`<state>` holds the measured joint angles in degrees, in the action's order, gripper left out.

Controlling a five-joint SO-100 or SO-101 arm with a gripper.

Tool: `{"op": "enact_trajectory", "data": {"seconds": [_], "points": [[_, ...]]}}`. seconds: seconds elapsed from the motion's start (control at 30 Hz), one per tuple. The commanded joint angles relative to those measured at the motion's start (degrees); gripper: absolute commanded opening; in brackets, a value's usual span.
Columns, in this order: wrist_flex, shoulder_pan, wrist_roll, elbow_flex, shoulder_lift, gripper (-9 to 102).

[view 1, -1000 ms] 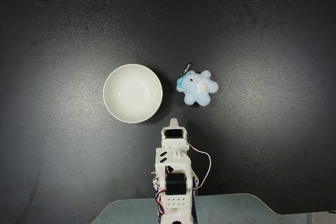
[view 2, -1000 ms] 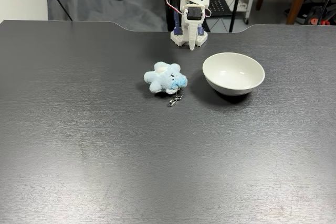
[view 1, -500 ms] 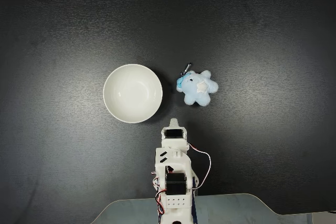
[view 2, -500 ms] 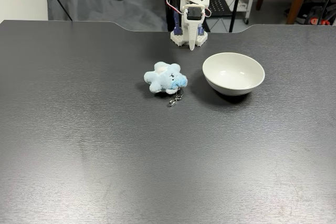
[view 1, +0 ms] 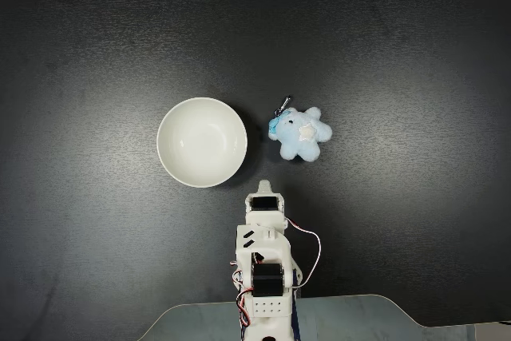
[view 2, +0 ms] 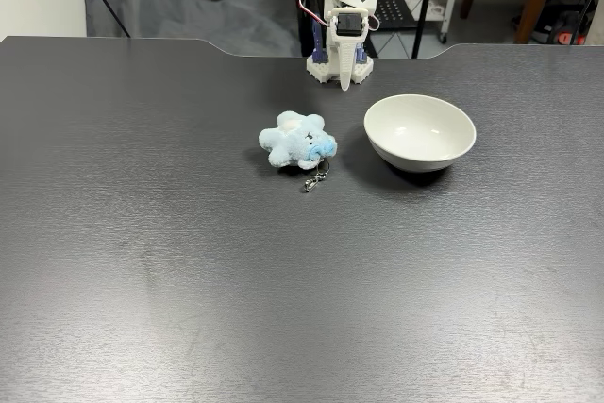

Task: Grasp a skyblue doll and put it in the white bowl.

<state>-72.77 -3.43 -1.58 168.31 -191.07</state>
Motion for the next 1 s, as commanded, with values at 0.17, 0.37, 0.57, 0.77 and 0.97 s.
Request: {"op": "enact_trajectory", "data": {"seconds": [0.17, 0.37, 0.57, 0.77, 0.97], "points": [[1.76, 0.18, 0.35, -0.53, -0.26, -1], [9.14, 0.09, 0.44, -7.21, -0.26, -1], [15.91, 0.26, 0.44, -22.76, -0.18, -1], [15.91, 0.26, 0.44, -35.95, 0.00, -1], [15.91, -0.09, 0.44, -53.53, 11.43, -1]]}}
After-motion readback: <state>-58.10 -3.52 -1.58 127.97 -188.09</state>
